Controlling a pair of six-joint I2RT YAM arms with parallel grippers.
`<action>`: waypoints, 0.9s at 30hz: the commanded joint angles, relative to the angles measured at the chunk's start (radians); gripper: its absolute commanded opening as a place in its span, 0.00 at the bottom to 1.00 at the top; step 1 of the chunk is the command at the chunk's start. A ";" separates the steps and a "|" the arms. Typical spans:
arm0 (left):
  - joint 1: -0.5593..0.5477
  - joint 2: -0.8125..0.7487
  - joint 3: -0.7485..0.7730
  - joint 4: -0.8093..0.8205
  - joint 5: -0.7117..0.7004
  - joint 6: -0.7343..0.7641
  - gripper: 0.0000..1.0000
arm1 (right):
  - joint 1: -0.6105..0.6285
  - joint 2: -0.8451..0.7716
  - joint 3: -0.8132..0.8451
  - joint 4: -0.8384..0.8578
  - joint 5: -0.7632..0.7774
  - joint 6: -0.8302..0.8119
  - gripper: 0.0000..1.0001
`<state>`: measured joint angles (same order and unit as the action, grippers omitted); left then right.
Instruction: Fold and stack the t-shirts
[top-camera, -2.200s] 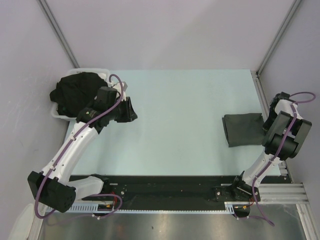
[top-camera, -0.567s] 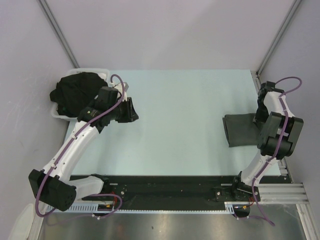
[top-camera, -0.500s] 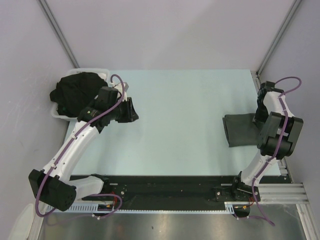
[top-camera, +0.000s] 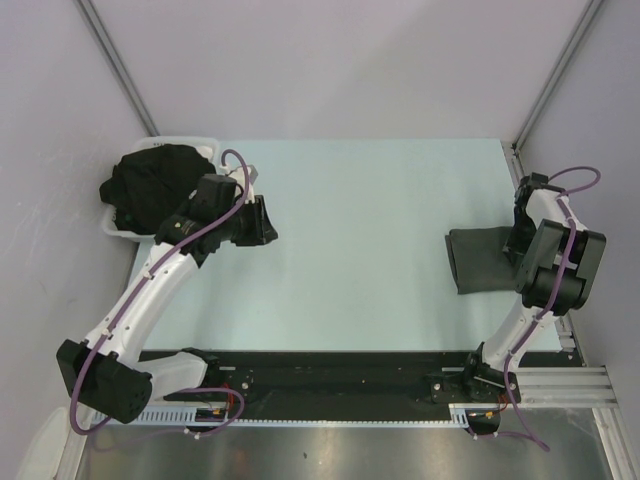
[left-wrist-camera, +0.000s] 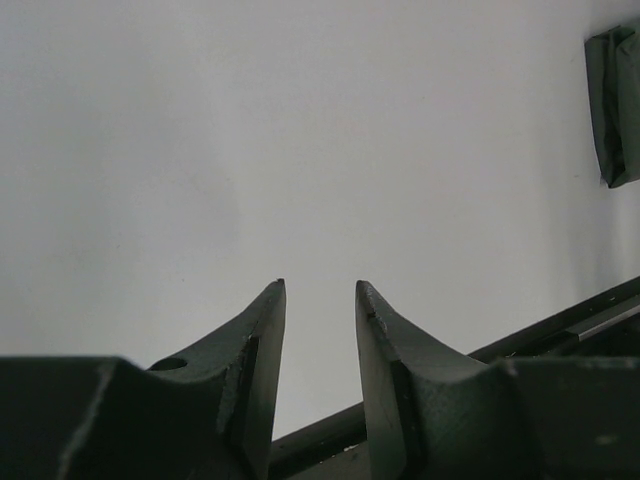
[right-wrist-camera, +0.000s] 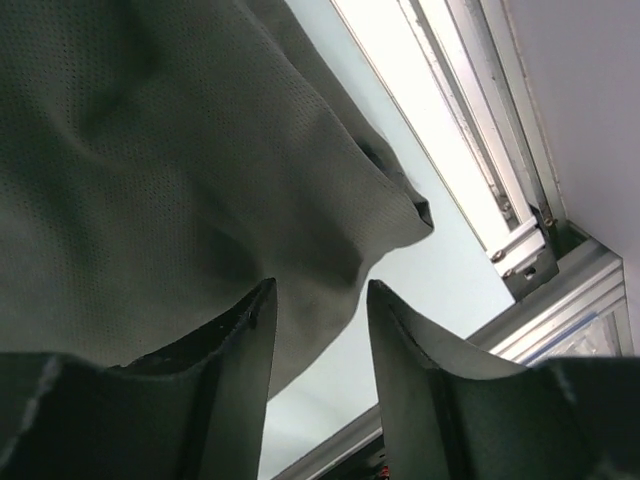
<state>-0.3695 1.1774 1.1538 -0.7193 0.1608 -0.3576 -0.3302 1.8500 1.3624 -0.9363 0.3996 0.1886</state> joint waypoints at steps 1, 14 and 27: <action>-0.006 -0.025 -0.005 0.012 -0.004 0.006 0.39 | -0.001 0.025 -0.005 0.047 -0.027 0.014 0.40; -0.006 -0.013 -0.005 0.023 -0.007 0.005 0.39 | -0.001 0.071 -0.006 0.031 0.024 0.025 0.00; -0.005 -0.001 -0.002 0.035 -0.003 0.005 0.40 | 0.011 -0.066 0.010 0.021 0.048 -0.003 0.26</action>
<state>-0.3706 1.1778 1.1522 -0.7193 0.1600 -0.3576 -0.3389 1.9041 1.3548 -0.9085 0.4149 0.2001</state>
